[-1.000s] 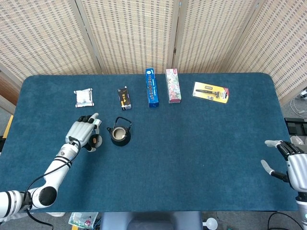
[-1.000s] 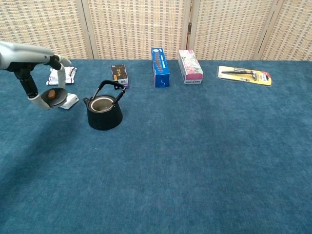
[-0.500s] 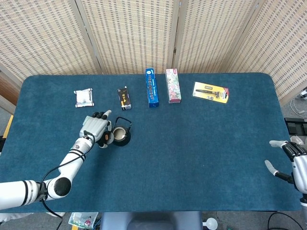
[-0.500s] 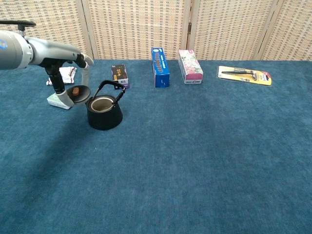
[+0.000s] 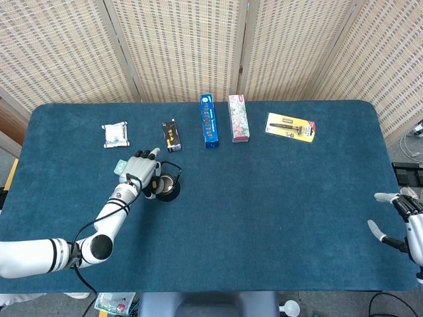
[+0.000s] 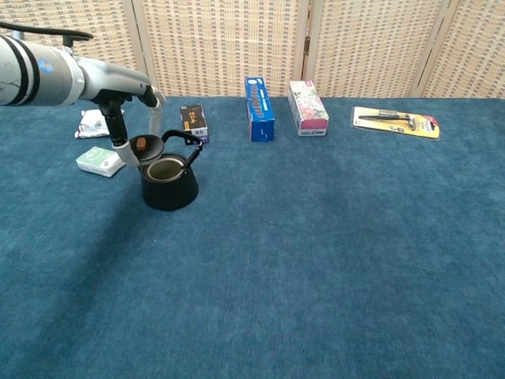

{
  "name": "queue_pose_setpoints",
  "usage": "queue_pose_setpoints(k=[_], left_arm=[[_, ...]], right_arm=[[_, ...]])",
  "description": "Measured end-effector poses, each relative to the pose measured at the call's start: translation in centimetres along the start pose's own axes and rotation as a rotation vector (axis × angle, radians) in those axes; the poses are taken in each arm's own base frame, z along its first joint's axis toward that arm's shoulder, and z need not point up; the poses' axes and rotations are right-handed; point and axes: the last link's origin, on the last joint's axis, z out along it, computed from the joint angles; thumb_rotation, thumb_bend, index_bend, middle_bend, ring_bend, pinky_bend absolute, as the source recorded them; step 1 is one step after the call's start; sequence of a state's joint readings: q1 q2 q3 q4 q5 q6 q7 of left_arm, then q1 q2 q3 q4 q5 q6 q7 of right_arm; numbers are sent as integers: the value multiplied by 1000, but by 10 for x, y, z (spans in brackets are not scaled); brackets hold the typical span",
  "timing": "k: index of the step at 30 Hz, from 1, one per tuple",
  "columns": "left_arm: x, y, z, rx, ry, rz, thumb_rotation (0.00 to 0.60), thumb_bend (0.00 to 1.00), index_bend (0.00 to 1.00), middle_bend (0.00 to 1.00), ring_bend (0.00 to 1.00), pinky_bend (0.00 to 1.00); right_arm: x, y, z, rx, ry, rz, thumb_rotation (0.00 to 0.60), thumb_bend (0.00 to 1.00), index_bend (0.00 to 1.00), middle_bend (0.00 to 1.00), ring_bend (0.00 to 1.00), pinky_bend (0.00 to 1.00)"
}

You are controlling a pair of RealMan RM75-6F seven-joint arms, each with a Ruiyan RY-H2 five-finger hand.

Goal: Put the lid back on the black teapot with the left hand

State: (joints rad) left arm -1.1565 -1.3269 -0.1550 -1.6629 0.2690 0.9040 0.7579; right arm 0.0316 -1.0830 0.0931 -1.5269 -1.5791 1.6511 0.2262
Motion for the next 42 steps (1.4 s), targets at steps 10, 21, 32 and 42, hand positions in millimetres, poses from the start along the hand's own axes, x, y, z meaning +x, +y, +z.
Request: queue_pose_setpoints(k=[10,21,32,42], left_arm=[[-1,8,13,10,-16,-4,600,69,514,0,0,43],[-6,17,28,27,-37,28,600,68,516,0,0,43],[-11,20,37,38,-45,30,600,68,511,0,0,44],[-10,19,36,39,-42,31,600,68,417,0,0,44]], right_arm=[[2,2,0,-6,4,10,600,261,325,384,327,479],[3,5,1,-17,0,17,600,261,324,384,327,479],[4,6,2,-21,0,22,600,260,325,384,327,479],[3,5,2,-20,-1,20,600,261,325,384,327,479]])
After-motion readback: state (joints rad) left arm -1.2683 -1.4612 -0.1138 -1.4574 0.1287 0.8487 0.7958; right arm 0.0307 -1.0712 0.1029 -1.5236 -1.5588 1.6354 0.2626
